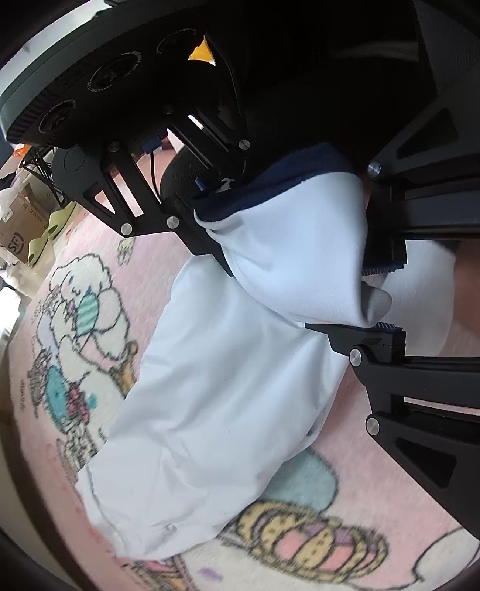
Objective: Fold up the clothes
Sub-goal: 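Carry the held end with both grippers and lay it onto the shirt body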
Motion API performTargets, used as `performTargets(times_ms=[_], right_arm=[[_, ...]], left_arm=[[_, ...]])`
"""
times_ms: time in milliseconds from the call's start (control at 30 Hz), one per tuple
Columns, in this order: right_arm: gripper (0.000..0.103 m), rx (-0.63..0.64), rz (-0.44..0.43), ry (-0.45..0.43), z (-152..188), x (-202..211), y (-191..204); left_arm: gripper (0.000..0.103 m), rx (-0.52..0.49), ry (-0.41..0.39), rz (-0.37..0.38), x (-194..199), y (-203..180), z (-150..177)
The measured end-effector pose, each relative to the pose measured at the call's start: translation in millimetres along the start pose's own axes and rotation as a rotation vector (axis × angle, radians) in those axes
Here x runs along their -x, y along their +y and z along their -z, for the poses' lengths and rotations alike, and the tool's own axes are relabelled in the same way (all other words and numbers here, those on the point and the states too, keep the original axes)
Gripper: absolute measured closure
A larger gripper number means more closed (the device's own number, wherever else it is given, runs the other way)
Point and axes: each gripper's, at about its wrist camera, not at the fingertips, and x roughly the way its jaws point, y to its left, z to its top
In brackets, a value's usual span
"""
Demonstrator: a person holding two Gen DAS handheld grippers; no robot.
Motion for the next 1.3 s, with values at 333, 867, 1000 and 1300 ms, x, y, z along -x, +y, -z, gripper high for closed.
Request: performTargets(times_ms=[333,867,1000,1300], right_arm=[[0.094,-0.077,-0.031,-0.004,-0.6,13.1,-5.2],[0.094,-0.444,-0.084,-0.139,-9.5,37.9,-94.0],[0.094,-0.518,-0.103,-0.164,-11.5,39.3,-112.9],[0.094,-0.665,-0.131,-0.216,-15.8,42.4,-157.8]], left_arm=[[0.086,0.072,-0.015,0.042,18.2,8.1,-8.6],[0.086,0.138,-0.177,0.027,70.0,48.1,-59.5],[0.086,0.145,-0.218,0.008,83.2,57.0,-67.5],[0.086,0.219,-0.296,0.009,102.8,91.7,-93.5]])
